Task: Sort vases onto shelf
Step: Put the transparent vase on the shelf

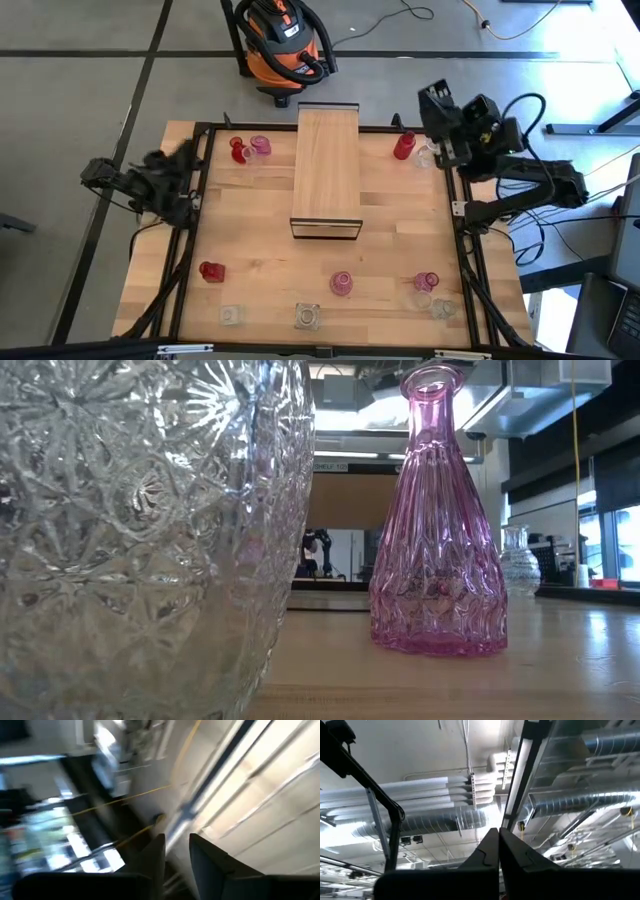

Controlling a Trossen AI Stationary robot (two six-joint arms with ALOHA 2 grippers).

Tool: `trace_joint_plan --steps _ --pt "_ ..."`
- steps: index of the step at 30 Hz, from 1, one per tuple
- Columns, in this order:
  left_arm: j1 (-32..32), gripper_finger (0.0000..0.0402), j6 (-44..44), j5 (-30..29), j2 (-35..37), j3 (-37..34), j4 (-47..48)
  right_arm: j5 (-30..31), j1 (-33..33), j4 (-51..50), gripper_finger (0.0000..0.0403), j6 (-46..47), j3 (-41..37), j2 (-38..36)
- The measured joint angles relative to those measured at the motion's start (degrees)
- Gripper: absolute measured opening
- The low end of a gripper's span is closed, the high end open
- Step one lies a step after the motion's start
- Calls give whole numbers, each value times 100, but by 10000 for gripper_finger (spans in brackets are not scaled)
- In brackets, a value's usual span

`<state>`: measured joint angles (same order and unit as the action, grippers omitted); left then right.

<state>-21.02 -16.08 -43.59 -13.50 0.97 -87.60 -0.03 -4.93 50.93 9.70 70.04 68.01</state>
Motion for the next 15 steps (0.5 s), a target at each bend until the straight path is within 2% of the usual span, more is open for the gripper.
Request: trace_joint_plan --steps 5,8,12,15 --pt "8 81 226 1000 75 211 -186 2 0 -22 1 -454 666 436" --pt "9 81 257 1711 -12 718 -110 2 -2 -17 1 -438 884 499" --pt "9 81 866 3184 -270 1947 498 17 0 -347 1 -444 924 454" --pt "9 81 1374 3860 -578 3239 2139 335 0 -904 1 -543 924 356"
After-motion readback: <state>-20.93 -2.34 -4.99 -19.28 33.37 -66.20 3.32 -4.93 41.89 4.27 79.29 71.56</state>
